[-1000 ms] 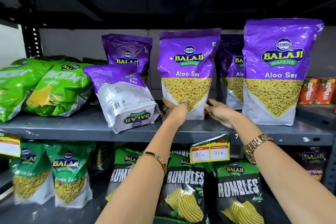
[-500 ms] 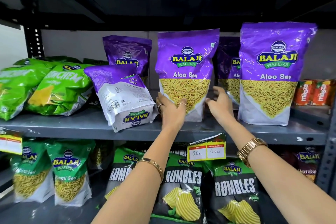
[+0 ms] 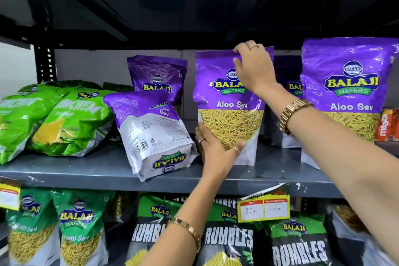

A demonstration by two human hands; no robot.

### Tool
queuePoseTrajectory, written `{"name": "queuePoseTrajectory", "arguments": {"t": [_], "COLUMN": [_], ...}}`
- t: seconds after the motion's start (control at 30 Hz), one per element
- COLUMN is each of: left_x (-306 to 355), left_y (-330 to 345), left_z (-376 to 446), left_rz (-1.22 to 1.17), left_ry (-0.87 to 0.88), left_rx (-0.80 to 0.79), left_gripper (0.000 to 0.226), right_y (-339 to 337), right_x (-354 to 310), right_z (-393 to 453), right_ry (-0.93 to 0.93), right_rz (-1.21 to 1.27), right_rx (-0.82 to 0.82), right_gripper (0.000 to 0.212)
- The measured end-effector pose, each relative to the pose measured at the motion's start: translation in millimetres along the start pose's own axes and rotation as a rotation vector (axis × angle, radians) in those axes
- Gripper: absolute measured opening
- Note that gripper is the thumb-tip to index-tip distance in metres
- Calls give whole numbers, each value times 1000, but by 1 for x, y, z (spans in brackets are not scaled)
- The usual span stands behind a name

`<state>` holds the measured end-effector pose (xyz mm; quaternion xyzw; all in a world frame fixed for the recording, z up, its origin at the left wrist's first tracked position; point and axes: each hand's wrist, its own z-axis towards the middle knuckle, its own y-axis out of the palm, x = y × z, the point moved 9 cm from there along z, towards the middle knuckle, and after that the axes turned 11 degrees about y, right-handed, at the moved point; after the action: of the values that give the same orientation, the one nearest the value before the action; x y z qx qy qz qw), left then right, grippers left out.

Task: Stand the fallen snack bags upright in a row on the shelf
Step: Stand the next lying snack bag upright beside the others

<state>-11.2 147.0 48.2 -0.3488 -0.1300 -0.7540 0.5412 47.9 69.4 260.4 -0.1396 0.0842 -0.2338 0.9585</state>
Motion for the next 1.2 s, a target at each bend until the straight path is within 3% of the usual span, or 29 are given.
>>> {"name": "queuePoseTrajectory", "arguments": {"t": [0.37,0.5,0.7,0.9,1.03,1.2], "left_x": [0,-1,-9,-6,-9,-6], "left_y": [-1,-1,-4,-4,-2,-3], "left_z": [-1,-1,1,-2,-2,-2], "left_rz": [-14,26,133,162,160,146], "left_ry": [6,3,-67,-81,-127,-129], "left_rx": [11,8,-2,-18,-59,-60], "left_gripper": [110,105,77,78,86,86], "right_y": [45,40,14,13,5,4], "right_x": [-15,-13,-16,-13,-6,34], "right_z": [45,46,53,43,30,-45], "right_ry": [9,50,99,116,147,383], "right_rz": [-158,-89,77,209,216,505], "right_rx": [-141,-127,-108,-172,-47,153], "right_gripper": [30,29,28,30,43,39]}}
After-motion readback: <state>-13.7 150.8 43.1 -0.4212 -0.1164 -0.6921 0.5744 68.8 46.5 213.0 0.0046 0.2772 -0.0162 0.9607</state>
